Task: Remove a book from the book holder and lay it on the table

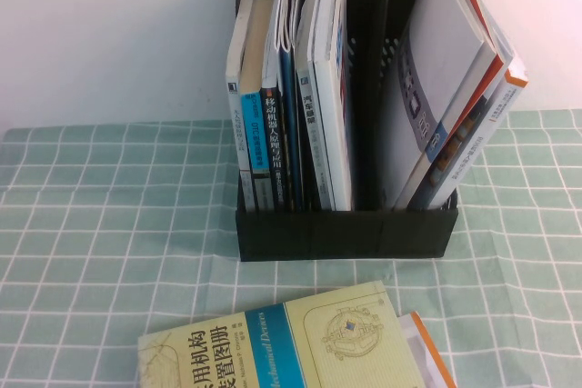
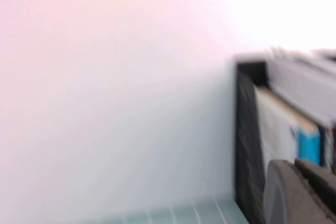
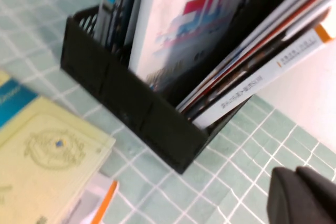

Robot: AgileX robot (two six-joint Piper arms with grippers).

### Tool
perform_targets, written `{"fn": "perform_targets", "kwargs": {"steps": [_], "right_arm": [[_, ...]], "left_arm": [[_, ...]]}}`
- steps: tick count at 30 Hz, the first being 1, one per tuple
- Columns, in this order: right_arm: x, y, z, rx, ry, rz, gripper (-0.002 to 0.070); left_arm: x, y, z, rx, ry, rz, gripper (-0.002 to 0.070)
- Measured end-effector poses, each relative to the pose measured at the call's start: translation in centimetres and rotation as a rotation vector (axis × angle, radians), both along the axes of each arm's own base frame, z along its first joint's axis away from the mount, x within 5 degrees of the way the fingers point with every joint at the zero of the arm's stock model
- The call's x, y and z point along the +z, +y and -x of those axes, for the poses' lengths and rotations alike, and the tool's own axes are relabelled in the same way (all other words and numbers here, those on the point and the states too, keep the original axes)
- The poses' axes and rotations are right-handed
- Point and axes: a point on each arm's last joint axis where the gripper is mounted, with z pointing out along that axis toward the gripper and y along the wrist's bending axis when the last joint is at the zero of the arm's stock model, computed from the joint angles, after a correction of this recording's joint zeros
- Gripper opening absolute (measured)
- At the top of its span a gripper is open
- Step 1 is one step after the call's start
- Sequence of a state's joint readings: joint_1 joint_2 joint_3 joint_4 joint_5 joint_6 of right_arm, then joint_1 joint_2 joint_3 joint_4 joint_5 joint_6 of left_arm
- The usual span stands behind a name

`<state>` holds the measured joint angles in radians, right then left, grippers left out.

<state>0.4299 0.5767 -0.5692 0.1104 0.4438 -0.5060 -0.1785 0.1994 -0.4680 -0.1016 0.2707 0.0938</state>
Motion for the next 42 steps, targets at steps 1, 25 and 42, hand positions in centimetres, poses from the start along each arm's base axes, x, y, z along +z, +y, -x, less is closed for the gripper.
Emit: {"fn": "perform_targets", "kwargs": {"steps": [1, 25, 42], "right_arm": [[-0.8, -0.3, 0.5, -0.017, -0.02, -0.039, -0.0002], [-6.9, -1.4, 2.0, -0.072, -0.129, -0.141, -0.0002], [-6.5, -4.9, 4.4, -0.4, -0.572, -0.088, -0.0002]], "left_arm": [[0.2, 0.2, 0.8, 0.021, -0.041, 0.007, -0.0002], [-3.4, 0.7, 2.3, 0.093, -0.105, -0.006, -0.0002], [-15.6, 0.2, -0.4, 0.066, 0.34, -0.047, -0.0002]]}}
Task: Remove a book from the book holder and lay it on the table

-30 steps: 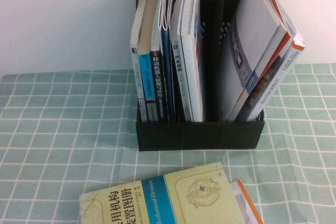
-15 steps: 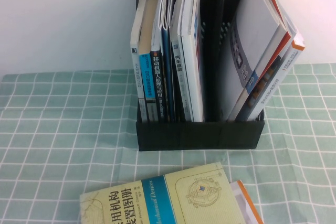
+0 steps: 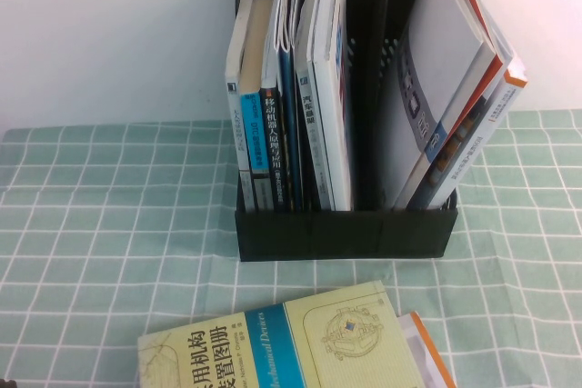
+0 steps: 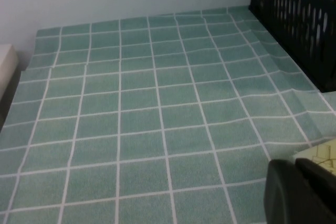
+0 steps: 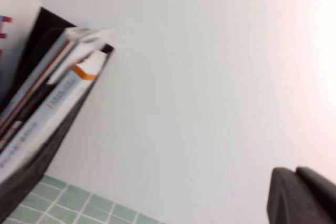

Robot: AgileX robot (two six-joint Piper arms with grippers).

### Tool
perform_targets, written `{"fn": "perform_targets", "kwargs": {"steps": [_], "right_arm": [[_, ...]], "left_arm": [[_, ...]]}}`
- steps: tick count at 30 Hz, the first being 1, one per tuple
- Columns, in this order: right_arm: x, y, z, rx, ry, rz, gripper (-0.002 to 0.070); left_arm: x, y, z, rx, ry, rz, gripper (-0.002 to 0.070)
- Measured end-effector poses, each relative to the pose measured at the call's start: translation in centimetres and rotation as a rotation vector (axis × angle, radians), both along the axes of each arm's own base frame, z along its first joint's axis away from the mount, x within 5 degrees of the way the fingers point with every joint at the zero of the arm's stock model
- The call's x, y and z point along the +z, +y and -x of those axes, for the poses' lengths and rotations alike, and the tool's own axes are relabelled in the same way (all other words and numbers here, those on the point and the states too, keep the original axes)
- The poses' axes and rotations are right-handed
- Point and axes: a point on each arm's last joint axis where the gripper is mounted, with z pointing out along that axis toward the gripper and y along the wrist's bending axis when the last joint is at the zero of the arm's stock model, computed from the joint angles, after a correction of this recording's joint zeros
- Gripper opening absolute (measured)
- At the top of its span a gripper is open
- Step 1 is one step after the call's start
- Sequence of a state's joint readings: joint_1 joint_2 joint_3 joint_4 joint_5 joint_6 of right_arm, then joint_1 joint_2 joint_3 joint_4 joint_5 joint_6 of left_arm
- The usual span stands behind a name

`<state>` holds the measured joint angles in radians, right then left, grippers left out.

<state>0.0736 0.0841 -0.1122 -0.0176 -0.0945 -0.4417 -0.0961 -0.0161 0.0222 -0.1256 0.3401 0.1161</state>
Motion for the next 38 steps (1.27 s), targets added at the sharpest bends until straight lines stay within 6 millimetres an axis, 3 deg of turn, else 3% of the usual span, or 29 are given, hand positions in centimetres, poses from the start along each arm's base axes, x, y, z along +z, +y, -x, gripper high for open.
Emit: {"fn": "perform_targets", "kwargs": {"steps": [6, 14, 38], "right_arm": [[-3.9, -1.0, 0.3, -0.161, 0.044, -0.066, -0.0002], [-8.2, -1.0, 0.7, -0.203, 0.479, -0.152, -0.0002], [-8.3, -0.9, 0.7, -0.21, 0.487, -0.329, -0.0002]], "left_arm": [[0.0, 0.0, 0.0, -0.001, 0.0, -0.002, -0.0002], [0.0, 0.0, 0.0, -0.002, 0.001, -0.004, -0.0002], [0.0, 0.0, 0.0, -0.002, 0.003, -0.005, -0.0002]]}}
